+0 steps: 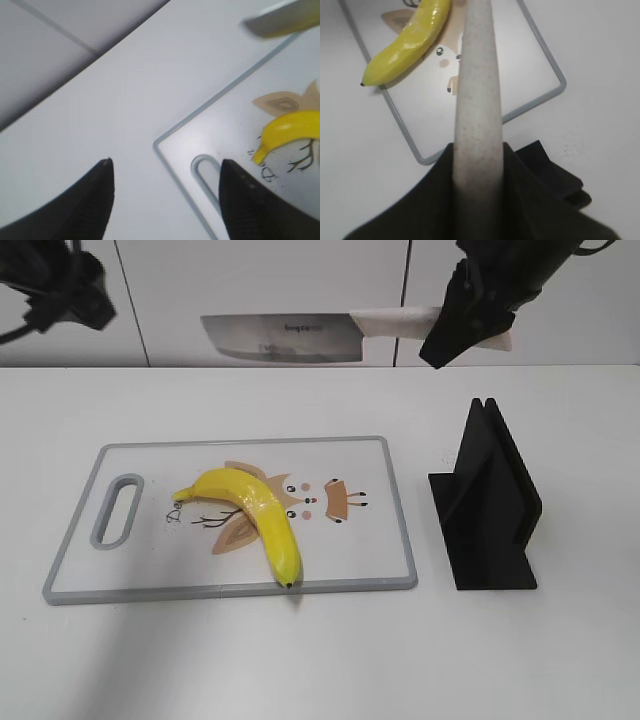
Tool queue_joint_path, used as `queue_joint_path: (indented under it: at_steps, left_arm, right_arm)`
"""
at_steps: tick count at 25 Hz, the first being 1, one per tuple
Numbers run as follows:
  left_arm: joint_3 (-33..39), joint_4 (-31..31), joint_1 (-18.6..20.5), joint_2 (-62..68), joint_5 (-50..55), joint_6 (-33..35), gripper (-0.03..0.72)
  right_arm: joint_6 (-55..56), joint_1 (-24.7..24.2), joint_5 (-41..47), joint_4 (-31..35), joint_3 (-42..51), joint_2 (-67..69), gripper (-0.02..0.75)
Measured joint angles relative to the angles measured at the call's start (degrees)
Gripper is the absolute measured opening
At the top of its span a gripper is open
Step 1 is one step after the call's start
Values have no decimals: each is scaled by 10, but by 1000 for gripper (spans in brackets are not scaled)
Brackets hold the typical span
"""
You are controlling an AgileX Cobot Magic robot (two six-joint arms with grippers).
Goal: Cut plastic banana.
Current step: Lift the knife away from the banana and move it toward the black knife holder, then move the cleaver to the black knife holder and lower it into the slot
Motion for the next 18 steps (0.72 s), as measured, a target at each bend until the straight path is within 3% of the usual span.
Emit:
queue_joint_path:
  at_steps: [5,9,12,18]
  left_arm:
    - [-63,21,83,-2,147,-127,608]
    - [-69,14,140,-7,215,-185,596]
    - [-20,-23,172,-40,221,-197,591]
    - [137,-43,178,-191,225,-200,587]
  right_arm:
    - [201,0,-7,-54,-13,-20,171]
    - [314,0,5,-68,-12,-39,171]
    - [379,0,6,-68,20,-76,171]
    - [486,0,-102,-79,199,-222,171]
